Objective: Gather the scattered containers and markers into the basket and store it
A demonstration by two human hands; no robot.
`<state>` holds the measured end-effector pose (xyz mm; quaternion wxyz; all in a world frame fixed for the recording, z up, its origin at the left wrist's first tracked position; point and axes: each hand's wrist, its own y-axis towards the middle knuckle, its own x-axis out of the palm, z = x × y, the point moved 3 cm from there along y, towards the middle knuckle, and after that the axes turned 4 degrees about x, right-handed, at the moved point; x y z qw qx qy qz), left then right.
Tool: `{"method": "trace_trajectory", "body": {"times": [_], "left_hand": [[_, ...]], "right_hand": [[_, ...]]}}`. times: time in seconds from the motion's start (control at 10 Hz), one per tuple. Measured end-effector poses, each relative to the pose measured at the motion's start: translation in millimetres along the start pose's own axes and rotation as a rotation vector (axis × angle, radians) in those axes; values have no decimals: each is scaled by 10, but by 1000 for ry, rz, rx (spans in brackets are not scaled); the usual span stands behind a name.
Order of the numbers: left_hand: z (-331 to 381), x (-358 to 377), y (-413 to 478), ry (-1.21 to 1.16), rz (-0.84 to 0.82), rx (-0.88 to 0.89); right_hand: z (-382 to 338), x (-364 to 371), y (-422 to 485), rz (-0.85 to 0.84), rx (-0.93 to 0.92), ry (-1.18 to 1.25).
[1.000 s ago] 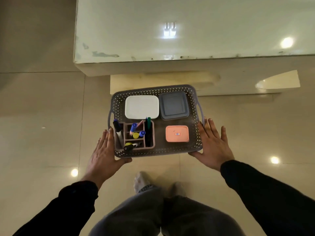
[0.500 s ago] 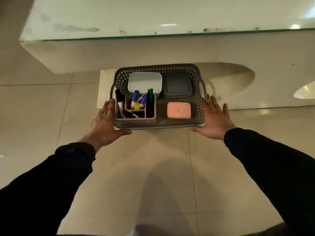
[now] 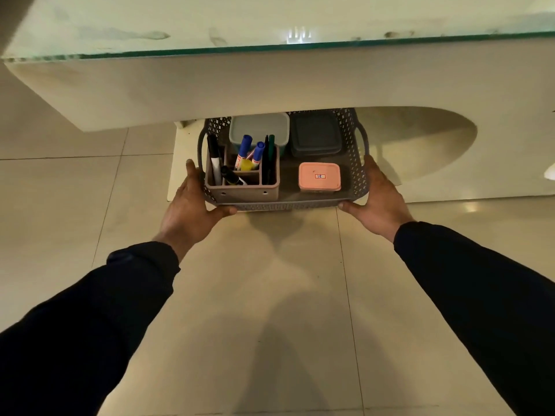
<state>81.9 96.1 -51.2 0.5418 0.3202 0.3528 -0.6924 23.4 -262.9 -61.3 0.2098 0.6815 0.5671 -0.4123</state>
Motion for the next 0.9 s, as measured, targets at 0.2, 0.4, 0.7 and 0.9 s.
{"method": "trace_trajectory", "body": {"times": [0.2, 0.4, 0.7, 0.9], "left_hand": [[116, 177, -11, -70, 124, -201], [123, 274, 41, -167, 187, -213], [386, 215, -711, -14, -9, -308], [1363, -762, -1586, 270, -227, 73]], "right_hand": [[-74, 51, 55, 50, 78, 110], [-183, 59, 42, 110, 136, 227], [-297, -107, -741, -74, 297, 106], [-1102, -1142, -1757, -240, 22, -257]]}}
